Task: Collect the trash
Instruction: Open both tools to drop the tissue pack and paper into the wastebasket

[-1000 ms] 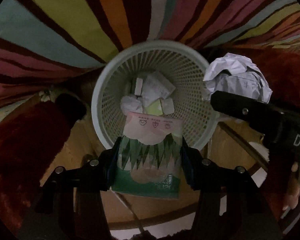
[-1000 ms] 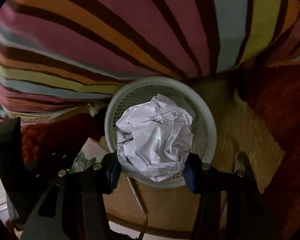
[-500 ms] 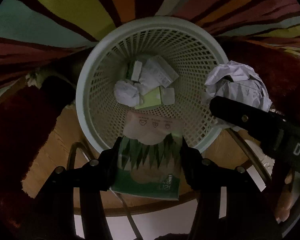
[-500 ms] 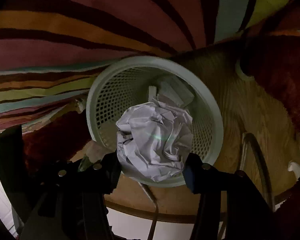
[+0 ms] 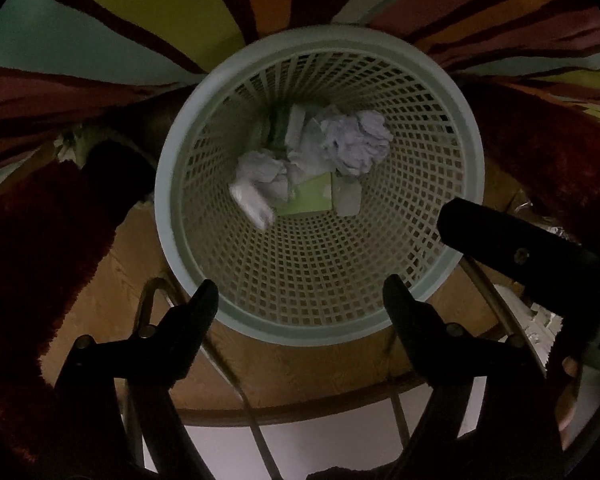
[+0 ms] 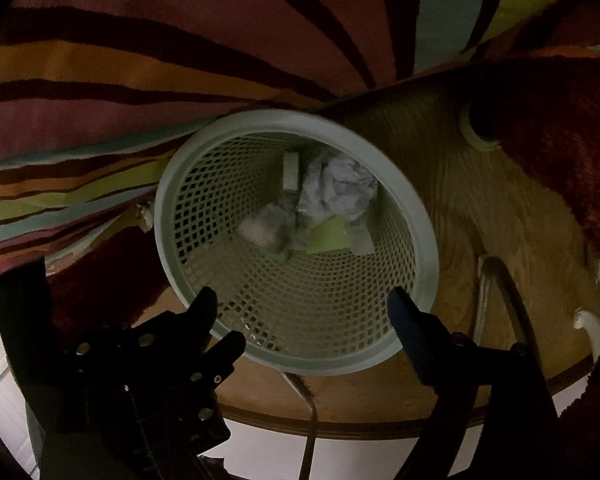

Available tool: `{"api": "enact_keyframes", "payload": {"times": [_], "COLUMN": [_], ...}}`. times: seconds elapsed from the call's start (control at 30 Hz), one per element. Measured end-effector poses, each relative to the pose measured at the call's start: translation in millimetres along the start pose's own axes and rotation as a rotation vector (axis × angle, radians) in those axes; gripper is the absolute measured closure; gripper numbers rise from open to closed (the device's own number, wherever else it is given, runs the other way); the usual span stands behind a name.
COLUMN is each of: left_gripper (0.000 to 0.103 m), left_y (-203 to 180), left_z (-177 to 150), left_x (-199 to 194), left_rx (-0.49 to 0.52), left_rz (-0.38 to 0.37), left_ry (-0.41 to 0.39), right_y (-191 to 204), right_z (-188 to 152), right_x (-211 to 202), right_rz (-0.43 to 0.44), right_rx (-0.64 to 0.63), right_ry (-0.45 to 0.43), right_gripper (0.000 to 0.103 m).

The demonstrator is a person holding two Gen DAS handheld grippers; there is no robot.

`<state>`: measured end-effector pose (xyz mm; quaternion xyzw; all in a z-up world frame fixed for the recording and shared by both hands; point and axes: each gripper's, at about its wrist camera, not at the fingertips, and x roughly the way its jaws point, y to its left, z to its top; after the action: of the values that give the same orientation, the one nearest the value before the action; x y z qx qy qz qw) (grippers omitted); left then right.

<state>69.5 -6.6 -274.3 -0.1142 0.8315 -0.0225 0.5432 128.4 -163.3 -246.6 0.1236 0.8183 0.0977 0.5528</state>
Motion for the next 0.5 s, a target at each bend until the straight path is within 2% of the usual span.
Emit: {"api": "enact_keyframes", "payload": {"times": [0.37,0.5], "left_gripper": [0.021,0.021], "left_y": [-5,-11], "left_z": [-10,-21], "left_x": [-26,-45], "left_rx": [0.004,0.021], "left_rz": [0.024,0.041], "left_ry": [-0.101,-0.173], "right_y": [-1,4], "right_z": [-4,-11], "right_x": [-10,-25], "right_rz": [0.015,0.027], "right_rx": [0.006,-0.022], "right_ry": [-0.052,-0.101], "right_gripper": [0.019,0.019]}}
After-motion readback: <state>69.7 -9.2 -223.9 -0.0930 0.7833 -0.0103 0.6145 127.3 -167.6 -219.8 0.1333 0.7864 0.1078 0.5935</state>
